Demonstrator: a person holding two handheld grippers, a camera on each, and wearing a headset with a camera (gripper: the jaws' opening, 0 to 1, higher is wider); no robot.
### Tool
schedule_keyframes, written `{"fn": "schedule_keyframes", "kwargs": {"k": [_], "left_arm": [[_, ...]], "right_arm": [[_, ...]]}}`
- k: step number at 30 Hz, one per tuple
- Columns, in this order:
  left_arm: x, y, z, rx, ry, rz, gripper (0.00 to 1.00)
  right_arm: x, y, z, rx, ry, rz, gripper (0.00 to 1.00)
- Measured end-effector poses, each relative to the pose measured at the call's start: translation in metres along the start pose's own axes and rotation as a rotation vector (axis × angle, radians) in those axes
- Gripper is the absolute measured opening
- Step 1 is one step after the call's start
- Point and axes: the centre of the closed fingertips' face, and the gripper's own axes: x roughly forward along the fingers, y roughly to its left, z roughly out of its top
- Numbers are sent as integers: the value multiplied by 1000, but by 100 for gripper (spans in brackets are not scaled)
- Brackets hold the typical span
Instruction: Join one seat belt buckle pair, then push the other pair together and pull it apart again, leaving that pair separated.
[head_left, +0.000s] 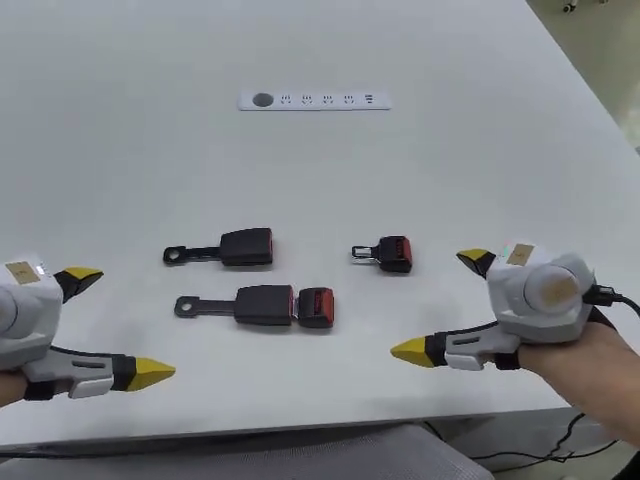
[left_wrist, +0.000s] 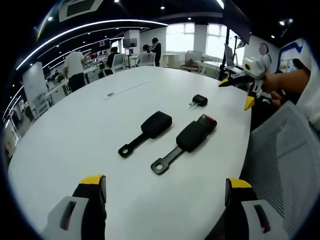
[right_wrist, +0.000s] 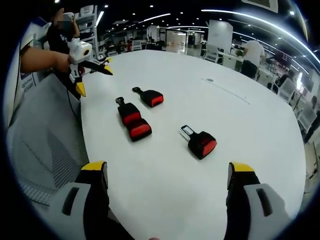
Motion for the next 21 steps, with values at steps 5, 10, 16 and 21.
{"fn": "schedule_keyframes", "kwargs": {"k": [5,10,16,21], "left_arm": [[1,-2,-2,-5,3,3,100],[0,-6,1,7,-14,-1,100],[1,-3,-1,11,-1,-9,100],[2,-3,-1,7,-7,-6,100]], "right_arm": [[4,-2,-1,-12,8,5,100],[7,1,2,-8,4,10,99],[9,1,-2,-12,13,10,98],[4,4,2,-11,14,8,99]]}}
